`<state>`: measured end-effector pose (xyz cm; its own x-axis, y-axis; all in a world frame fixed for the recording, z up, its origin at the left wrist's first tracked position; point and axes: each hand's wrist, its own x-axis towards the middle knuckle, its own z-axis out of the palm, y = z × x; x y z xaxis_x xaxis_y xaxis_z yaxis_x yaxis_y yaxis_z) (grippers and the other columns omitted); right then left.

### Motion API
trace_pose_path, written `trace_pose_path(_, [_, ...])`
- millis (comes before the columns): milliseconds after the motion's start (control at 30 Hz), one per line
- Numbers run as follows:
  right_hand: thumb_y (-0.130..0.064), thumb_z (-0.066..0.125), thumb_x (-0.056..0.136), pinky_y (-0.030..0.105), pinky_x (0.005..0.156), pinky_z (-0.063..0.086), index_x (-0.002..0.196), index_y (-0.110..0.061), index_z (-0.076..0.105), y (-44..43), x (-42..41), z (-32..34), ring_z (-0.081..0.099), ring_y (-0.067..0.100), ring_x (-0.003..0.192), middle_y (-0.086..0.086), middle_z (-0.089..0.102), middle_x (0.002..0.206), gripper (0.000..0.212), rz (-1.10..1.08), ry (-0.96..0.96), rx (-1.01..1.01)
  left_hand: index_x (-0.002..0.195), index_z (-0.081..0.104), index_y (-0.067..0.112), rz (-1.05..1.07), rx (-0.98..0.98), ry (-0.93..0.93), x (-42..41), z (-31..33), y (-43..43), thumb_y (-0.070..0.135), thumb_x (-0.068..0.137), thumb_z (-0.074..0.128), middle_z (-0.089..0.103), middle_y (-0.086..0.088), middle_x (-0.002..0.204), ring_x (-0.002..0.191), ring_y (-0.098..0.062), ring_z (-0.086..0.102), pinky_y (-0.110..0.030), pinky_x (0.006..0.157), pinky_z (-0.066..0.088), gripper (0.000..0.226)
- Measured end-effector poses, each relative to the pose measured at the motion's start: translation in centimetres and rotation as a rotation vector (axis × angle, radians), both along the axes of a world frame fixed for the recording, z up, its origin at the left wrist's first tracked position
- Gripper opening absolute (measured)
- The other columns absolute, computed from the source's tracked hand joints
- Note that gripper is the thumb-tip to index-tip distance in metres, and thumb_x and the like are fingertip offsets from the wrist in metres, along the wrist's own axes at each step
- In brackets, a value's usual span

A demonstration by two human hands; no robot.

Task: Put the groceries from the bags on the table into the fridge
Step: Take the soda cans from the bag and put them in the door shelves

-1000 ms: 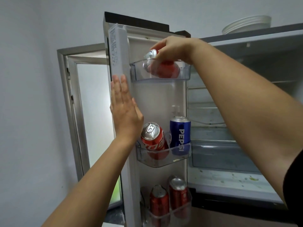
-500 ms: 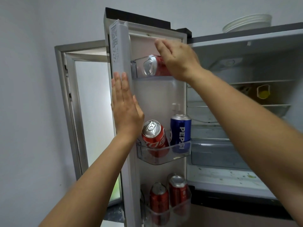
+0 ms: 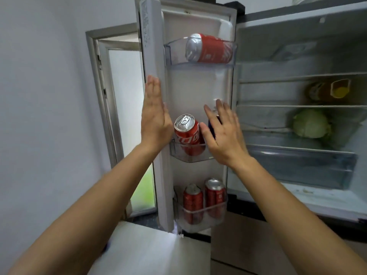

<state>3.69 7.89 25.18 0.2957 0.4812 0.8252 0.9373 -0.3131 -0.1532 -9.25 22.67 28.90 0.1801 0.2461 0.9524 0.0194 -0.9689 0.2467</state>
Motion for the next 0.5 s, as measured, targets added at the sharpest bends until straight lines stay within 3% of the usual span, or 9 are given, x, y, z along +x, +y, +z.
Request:
trace_pose_path(100, [-0.058,0.026,0.099,0.047,0.125,0.0,0.157,-0.025,0.028,0.9,-0.2,-1.3,0.002,0.026,0.155,0.011,0.008,0.168,0.067,-0.003,-0.017,0.094,0.155,0.022,0.009,0.088,-0.038,0.095,-3.2,-2.7,-0.2,0.018,0.102,0.038,0.022,-0.008,0.163,0.151,-0.019,0.017,-0.043,0.123,0.019,0.056])
trace_pose_path(200, [-0.051,0.036,0.101,0.047,0.125,0.004,0.154,-0.017,0.035,1.7,-1.9,-2.7,0.011,0.033,0.154,0.019,0.016,0.165,0.063,0.045,0.015,0.284,0.155,0.024,0.015,0.371,-0.011,0.263,-7.4,-6.7,-0.4,0.031,0.102,0.035,0.018,-0.006,0.164,0.152,-0.022,0.014,-0.049,0.122,0.016,0.056])
trace_pose_path(300, [-0.044,0.045,0.101,0.053,0.124,0.009,0.15,-0.011,0.041,2.2,-3.5,-5.0,0.016,0.039,0.151,0.025,0.021,0.162,0.059,0.052,-0.07,0.428,0.155,0.024,0.018,0.461,-0.051,0.457,-11.4,-10.5,0.0,0.042,0.1,0.025,0.016,-0.005,0.165,0.152,-0.022,0.012,-0.049,0.121,0.013,0.06])
trace_pose_path(500, [-0.046,0.054,0.096,0.055,0.123,0.005,0.153,-0.014,0.026,6.3,-14.7,-11.4,0.01,0.04,0.151,0.02,0.008,0.161,0.071,0.206,-0.115,0.259,0.155,0.024,0.015,0.746,-0.192,0.745,-26.4,-18.0,1.3,0.043,0.102,0.024,0.014,-0.008,0.165,0.152,-0.025,0.011,-0.055,0.12,0.016,0.061])
